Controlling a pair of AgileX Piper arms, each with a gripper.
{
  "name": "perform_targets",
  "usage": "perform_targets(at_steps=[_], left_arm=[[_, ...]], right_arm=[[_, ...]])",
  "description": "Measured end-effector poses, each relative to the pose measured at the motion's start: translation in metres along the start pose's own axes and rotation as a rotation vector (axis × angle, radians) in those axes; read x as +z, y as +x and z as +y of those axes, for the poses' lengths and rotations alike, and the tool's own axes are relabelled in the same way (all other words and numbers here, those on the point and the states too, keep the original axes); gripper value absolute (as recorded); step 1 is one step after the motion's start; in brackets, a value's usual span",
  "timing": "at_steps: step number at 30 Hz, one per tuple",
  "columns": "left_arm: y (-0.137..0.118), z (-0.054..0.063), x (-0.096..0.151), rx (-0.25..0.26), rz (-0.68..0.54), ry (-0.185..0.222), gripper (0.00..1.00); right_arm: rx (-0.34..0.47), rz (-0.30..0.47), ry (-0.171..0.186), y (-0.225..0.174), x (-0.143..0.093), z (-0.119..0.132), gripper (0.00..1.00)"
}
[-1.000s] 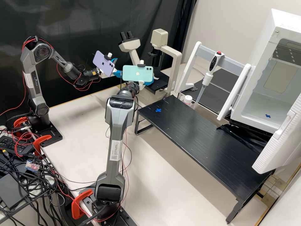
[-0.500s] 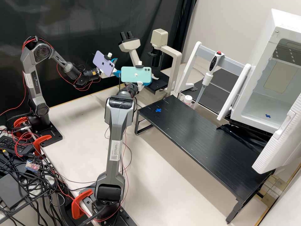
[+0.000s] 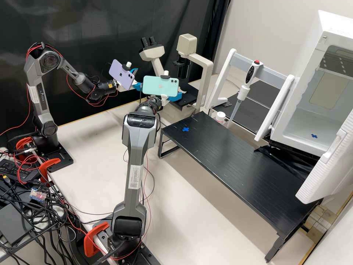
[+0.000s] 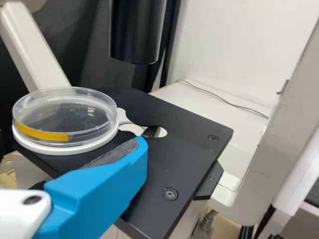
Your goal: Move the petri dish to the bench
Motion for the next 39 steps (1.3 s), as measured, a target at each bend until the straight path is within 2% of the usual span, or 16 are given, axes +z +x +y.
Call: perform_targets(at_steps=[10, 13, 19, 26, 36, 37, 39], left_arm=[[0.0, 0.002, 0.0, 0.019, 0.004, -0.008, 1.0], [0.0, 0.003, -0.001, 0.033, 0.013, -0.016, 1.0], [0.0, 0.005, -0.001, 0.055, 0.012, -0.017, 1.0], [0.0, 0.004, -0.002, 0.048, 0.018, -0.022, 1.0], [0.0, 0.004, -0.003, 0.048, 0.029, -0.03, 1.0], [0.0, 0.004, -0.003, 0.048, 0.029, -0.03, 1.0], [0.0, 0.003, -0.003, 0.039, 0.031, -0.031, 1.0]], right_arm=[[0.0, 0.006, 0.068, -0.002, -0.015, -0.002, 1.0], [0.008, 0.014, 0.046, -0.002, -0.02, 0.001, 1.0], [0.015, 0.003, 0.047, 0.001, -0.027, 0.002, 1.0], [0.005, -0.017, 0.04, 0.002, -0.029, -0.005, 1.0], [0.034, -0.022, -0.012, 0.003, -0.032, -0.009, 1.0], [0.033, -0.023, -0.012, 0.003, -0.032, -0.01, 0.0], [0.032, -0.022, -0.014, 0.004, -0.032, -0.012, 0.0]])
